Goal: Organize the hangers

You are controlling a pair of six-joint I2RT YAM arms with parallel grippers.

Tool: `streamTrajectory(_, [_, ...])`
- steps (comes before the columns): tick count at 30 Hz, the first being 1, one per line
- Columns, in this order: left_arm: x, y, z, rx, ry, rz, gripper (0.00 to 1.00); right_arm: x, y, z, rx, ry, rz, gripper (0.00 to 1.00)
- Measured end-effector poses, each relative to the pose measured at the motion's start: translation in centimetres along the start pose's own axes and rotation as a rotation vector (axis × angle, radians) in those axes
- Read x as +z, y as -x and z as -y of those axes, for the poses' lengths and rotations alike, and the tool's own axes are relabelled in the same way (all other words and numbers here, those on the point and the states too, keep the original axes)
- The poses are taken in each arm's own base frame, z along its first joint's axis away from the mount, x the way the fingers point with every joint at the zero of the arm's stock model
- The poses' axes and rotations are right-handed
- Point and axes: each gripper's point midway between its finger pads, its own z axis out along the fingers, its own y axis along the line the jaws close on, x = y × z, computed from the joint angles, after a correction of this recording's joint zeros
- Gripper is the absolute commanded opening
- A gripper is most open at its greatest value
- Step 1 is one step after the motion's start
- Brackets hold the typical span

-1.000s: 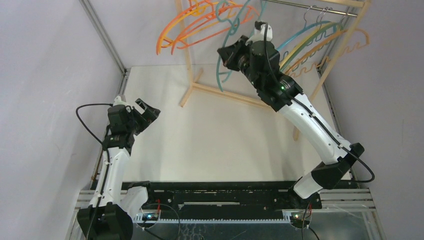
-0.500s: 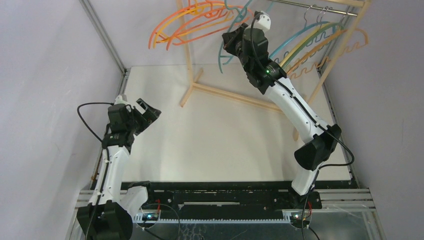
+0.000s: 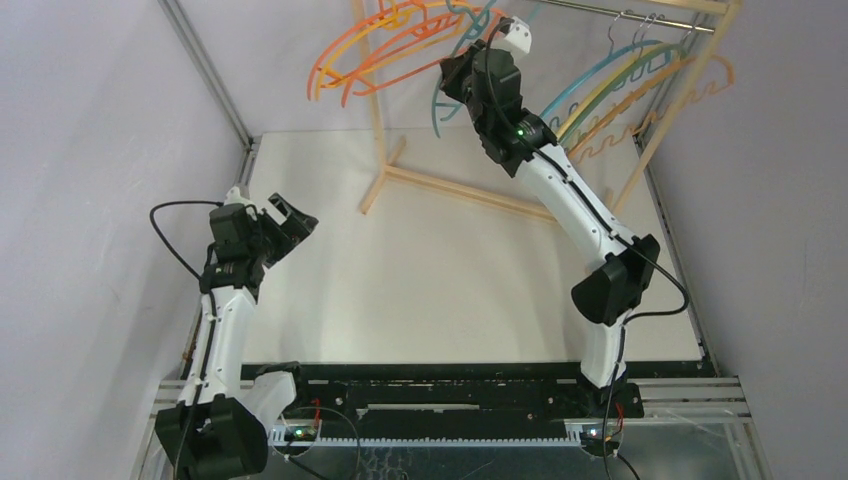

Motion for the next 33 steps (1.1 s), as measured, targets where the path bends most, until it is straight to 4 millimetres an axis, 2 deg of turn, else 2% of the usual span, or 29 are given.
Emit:
streamTrajectory(7, [-0.1,0.4,-0.6,-0.012,0.007,0.007,1.00,1.9,-0.7,0.0,0.013,-0.005,0.010,0.00])
streamTrajectory(11, [-0.2,0.6,-0.8,-0.018,0.006,0.008,0.99,3.3,-0.9,-0.8,0.033,0.009,0.020,0.00])
streamTrajectory(14, [-0.2,0.7,-0.9,-0.022,0.005,0.009,0.99,4.5,-1.8,-1.3,0.039,0.022,0.014,0.00])
streamTrajectory(18, [-0.2,0.5,-0.8,-0.017,-0.007,0.000,0.99,5.1,-2.6,-1.8,0.058,0.043,0.009,0.01])
streamTrajectory(26, [0.2,-0.2,-1.4,0.007,0.010,-0.039,1.00,5.3,-3.2,-1.7,0.086,0.052,0.004,0.28])
streamTrajectory(33, [0.4,-0.6,-1.7,0.009,0.020,-0.055,1.00,5.1,-7.7,2.1,0.031,-0.049,-0.101,0.48])
